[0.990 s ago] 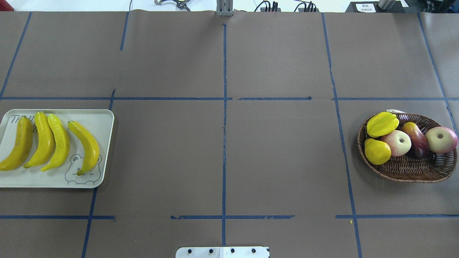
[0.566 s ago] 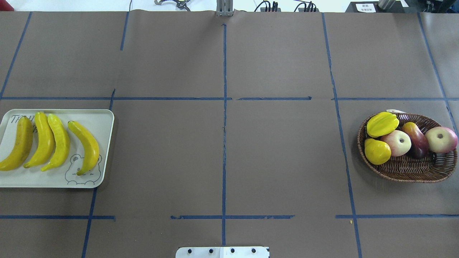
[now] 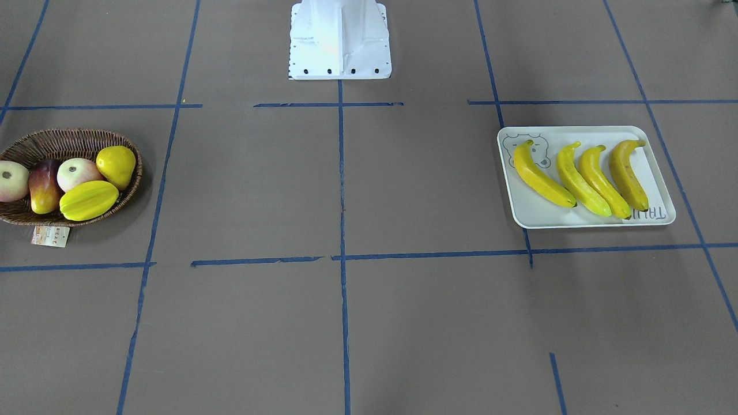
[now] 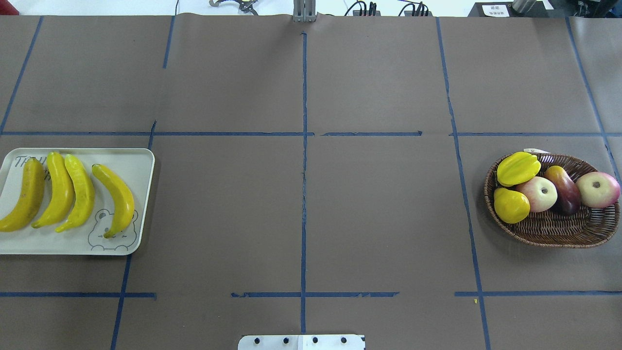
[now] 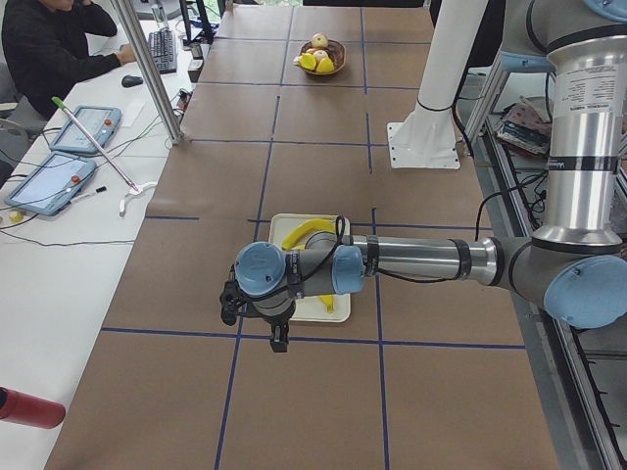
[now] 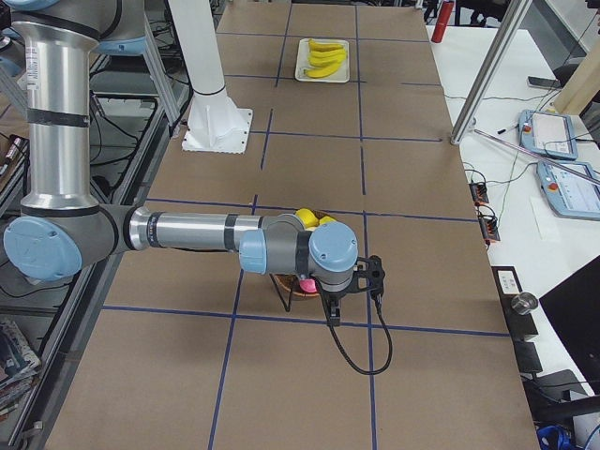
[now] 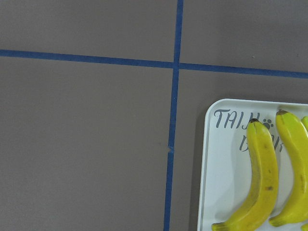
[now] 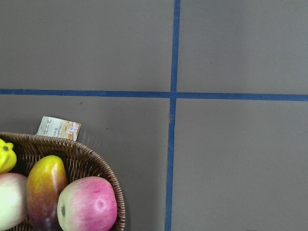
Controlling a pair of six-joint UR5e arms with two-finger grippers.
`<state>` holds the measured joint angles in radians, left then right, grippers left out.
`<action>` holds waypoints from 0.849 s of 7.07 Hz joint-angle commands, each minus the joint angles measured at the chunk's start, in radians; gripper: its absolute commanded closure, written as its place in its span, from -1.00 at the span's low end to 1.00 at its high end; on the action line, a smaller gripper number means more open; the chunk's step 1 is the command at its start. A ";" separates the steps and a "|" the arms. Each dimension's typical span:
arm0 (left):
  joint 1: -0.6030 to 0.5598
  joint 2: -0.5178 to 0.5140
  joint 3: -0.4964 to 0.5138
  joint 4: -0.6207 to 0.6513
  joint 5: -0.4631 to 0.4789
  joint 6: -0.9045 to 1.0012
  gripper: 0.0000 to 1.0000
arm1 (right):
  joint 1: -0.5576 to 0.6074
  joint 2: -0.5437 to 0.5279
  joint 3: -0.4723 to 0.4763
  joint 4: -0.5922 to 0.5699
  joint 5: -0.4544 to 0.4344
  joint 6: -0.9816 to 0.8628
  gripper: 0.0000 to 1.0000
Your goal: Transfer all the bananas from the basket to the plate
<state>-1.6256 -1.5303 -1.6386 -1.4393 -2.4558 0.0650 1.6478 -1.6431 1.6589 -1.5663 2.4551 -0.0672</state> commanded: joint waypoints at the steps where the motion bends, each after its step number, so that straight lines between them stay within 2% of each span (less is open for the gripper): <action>1: 0.001 -0.002 0.000 -0.003 0.000 -0.005 -0.99 | 0.003 0.002 -0.013 0.002 -0.004 0.001 -1.00; 6: 0.001 -0.014 0.000 -0.003 0.000 -0.008 -0.99 | 0.003 0.000 -0.011 0.000 -0.002 0.012 -1.00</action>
<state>-1.6245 -1.5434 -1.6394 -1.4419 -2.4557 0.0568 1.6506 -1.6418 1.6464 -1.5650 2.4500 -0.0548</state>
